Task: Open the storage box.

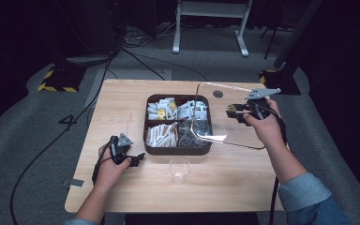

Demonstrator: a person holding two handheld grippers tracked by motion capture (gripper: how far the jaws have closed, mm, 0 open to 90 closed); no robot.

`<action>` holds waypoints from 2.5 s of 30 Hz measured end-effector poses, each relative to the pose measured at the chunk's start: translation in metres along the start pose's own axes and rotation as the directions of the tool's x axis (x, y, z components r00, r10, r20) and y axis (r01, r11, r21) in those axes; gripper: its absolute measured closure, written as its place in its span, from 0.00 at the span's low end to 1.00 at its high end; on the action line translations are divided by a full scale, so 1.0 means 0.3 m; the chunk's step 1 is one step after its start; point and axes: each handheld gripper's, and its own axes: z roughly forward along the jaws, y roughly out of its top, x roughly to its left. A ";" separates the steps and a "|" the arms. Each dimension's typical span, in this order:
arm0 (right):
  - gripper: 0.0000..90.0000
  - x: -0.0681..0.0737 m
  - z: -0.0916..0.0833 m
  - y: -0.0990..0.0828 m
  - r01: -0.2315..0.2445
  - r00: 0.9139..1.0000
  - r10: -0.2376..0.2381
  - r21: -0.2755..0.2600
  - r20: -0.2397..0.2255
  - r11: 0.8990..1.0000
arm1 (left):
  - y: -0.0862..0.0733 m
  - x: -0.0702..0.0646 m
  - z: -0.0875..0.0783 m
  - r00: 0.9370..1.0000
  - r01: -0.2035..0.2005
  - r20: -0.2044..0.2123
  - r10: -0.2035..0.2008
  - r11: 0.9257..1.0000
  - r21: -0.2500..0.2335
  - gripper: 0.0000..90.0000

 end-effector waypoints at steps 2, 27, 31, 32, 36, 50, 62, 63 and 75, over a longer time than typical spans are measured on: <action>0.65 -0.008 -0.006 -0.010 -0.003 1.000 0.003 0.003 0.003 1.000 | 0.000 0.000 0.000 1.000 0.000 0.000 0.000 1.000 0.000 0.24; 0.65 -0.213 -0.043 -0.240 -0.109 0.990 0.101 0.082 0.095 0.991 | 0.000 -0.001 0.000 1.000 0.003 -0.002 -0.003 1.000 0.001 0.24; 0.65 -0.236 -0.028 -0.276 -0.128 0.987 0.117 0.101 0.113 0.987 | 0.000 -0.001 0.000 1.000 0.003 -0.002 -0.003 1.000 0.001 0.24; 0.65 -0.240 -0.022 -0.286 -0.137 0.985 0.124 0.102 0.118 0.985 | 0.000 -0.001 0.000 1.000 0.003 -0.002 -0.003 1.000 0.001 0.24; 0.65 -0.250 0.001 -0.324 -0.154 0.983 0.140 0.117 0.117 0.981 | 0.000 -0.001 0.000 1.000 0.003 -0.002 -0.003 1.000 0.001 0.24; 0.65 -0.248 0.086 -0.417 -0.178 0.979 0.161 0.143 0.124 0.974 | 0.000 -0.001 0.000 1.000 0.003 -0.002 -0.003 1.000 0.001 0.24; 0.65 -0.248 0.124 -0.458 -0.191 0.976 0.170 0.161 0.134 0.968 | 0.000 -0.003 0.000 1.000 0.007 -0.003 -0.007 1.000 0.001 0.24; 0.65 -0.248 0.124 -0.458 -0.191 0.976 0.170 0.161 0.134 0.968 | 0.000 -0.003 0.000 1.000 0.007 -0.003 -0.007 1.000 0.000 0.24; 0.65 -0.242 0.129 -0.470 -0.196 0.974 0.174 0.151 0.148 0.969 | 0.000 -0.003 0.000 1.000 0.007 -0.002 -0.007 1.000 0.001 0.24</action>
